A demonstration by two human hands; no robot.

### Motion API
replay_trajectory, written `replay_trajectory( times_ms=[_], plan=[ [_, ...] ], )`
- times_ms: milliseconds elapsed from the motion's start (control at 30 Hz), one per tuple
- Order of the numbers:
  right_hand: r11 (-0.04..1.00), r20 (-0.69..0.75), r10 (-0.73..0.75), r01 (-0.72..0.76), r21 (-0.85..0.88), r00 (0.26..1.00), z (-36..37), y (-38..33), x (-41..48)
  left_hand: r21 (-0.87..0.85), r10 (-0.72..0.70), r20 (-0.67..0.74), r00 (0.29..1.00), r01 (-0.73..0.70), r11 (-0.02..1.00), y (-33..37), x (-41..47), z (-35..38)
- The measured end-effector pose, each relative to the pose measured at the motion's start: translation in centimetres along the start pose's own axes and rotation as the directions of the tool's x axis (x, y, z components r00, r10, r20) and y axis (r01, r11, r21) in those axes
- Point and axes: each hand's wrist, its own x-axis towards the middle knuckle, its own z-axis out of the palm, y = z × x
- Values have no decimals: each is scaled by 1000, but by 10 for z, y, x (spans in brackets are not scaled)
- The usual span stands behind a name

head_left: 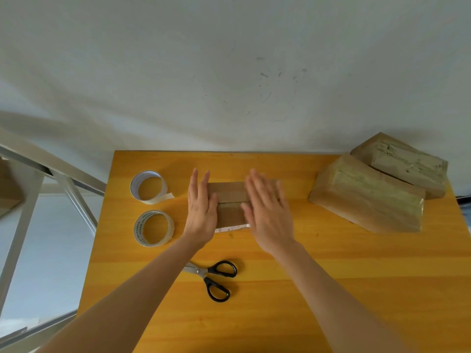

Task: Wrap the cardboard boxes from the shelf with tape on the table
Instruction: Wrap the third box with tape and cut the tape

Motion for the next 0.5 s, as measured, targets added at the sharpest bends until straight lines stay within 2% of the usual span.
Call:
replay_trajectory(
  times_ms=[67,100,167,233,300,367,500],
  plan=[
    [975,74,-223,222,12,972,0,-13,-8,-123,-18,41,999,23,992,5,1,-7],
    [961,100,-278,277,25,955,1,-18,-9,-111,15,41,999,-10,994,9,-2,-12],
    [947,136,-320,318,31,938,4,-23,-7,50,200,47,979,-202,978,10,-16,-21],
    [940,178,-336,340,13,925,6,-24,-7,280,347,163,923,-381,881,2,-33,-25],
    [938,211,-339,347,2,917,11,-23,-9,501,326,295,898,-436,748,-12,-44,-23],
    [942,224,-326,334,2,918,14,-24,-13,626,286,326,901,-433,649,-25,-50,-15],
    [938,212,-339,346,3,917,11,-24,-12,693,262,259,929,-368,620,-30,-50,-7]
  ],
)
